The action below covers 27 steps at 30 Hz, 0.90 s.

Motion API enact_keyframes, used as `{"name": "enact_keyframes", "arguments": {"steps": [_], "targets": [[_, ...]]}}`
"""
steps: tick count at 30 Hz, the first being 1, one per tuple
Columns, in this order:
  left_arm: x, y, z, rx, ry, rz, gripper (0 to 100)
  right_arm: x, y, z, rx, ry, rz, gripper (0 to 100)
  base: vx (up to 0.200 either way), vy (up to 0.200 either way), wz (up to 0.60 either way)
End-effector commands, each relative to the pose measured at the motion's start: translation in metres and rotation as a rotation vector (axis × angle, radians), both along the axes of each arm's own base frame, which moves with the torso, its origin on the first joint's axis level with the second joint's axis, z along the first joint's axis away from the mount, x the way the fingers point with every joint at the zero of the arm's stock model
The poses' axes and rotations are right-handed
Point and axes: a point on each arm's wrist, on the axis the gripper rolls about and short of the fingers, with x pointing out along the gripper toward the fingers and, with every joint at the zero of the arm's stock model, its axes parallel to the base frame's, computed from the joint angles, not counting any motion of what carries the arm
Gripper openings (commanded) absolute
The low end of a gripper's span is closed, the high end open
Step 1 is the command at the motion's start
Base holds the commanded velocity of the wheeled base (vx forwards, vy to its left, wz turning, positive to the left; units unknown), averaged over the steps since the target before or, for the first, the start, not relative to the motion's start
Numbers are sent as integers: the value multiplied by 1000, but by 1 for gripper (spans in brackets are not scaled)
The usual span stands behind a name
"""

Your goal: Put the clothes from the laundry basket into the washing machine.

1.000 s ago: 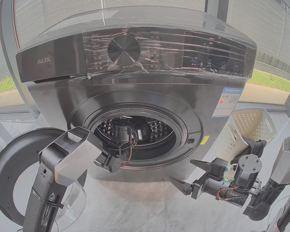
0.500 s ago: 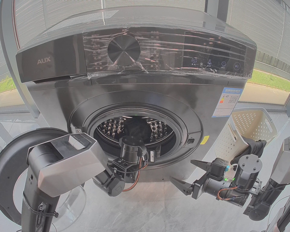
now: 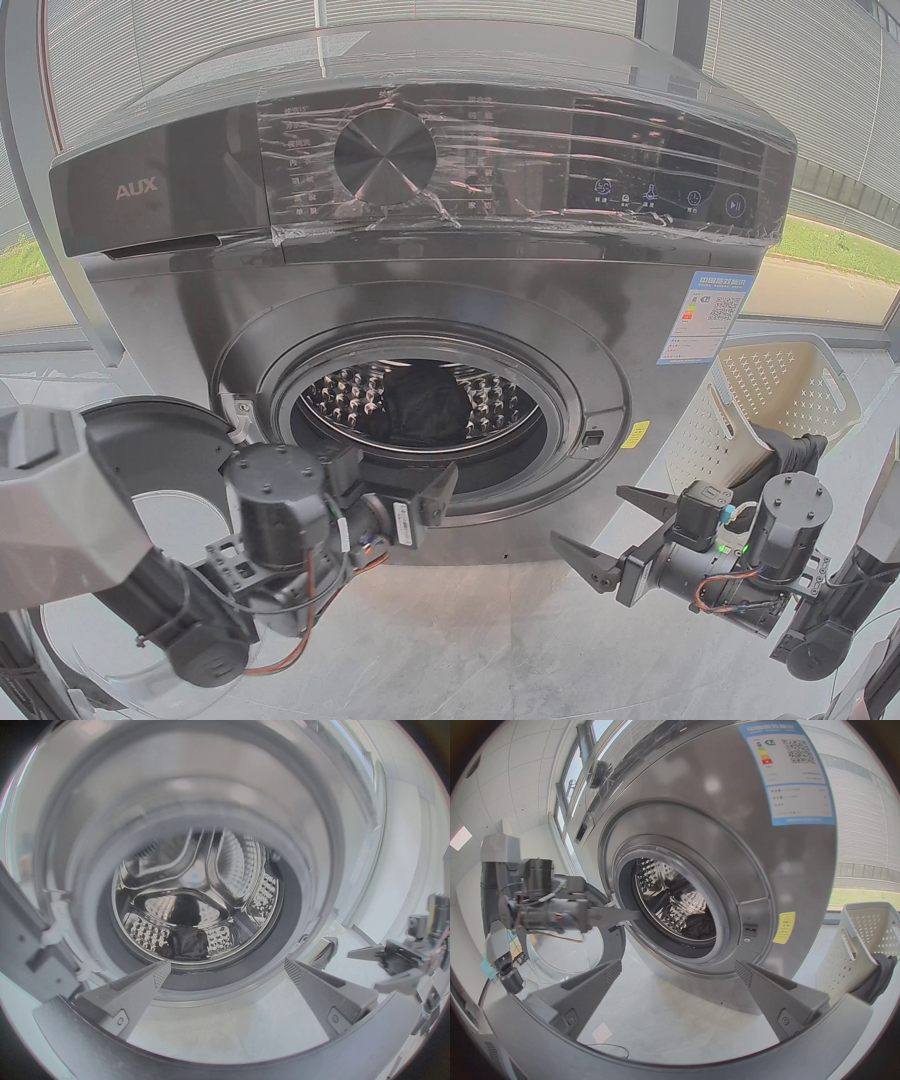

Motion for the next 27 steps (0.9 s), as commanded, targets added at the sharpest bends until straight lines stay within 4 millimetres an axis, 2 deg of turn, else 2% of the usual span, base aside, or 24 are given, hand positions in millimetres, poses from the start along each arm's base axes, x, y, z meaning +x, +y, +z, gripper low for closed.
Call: {"name": "enact_keyframes", "arguments": {"steps": [1, 5, 10, 12, 13, 17, 23, 27], "targets": [[-68, 55, 38, -83, -94, -9, 100, -10, -21, 21, 39, -61, -87, 100, 0, 0, 0], [-88, 75, 41, -86, -109, 20, 100, -14, -39, 26, 40, -62, -154, 100, 0, 0, 0], [-99, 93, 45, -66, -146, 99, 100, -17, -72, 27, 21, -68, -285, 100, 0, 0, 0], [-101, 97, 45, -62, -151, 116, 100, -18, -78, 27, 20, -66, -301, 100, 0, 0, 0], [-107, 106, 46, -63, -161, 136, 100, -23, -86, 27, 18, -66, -326, 100, 0, 0, 0], [-118, 118, 44, -67, -171, 143, 100, -31, -86, 30, 21, -61, -319, 100, 0, 0, 0], [-128, 128, 48, -69, -199, 171, 100, -35, -89, 31, 16, -48, -352, 100, -200, 0, 0], [-136, 138, 55, -74, -242, 182, 100, -45, -93, 35, 5, -35, -347, 100, -200, 0, 0]]}}
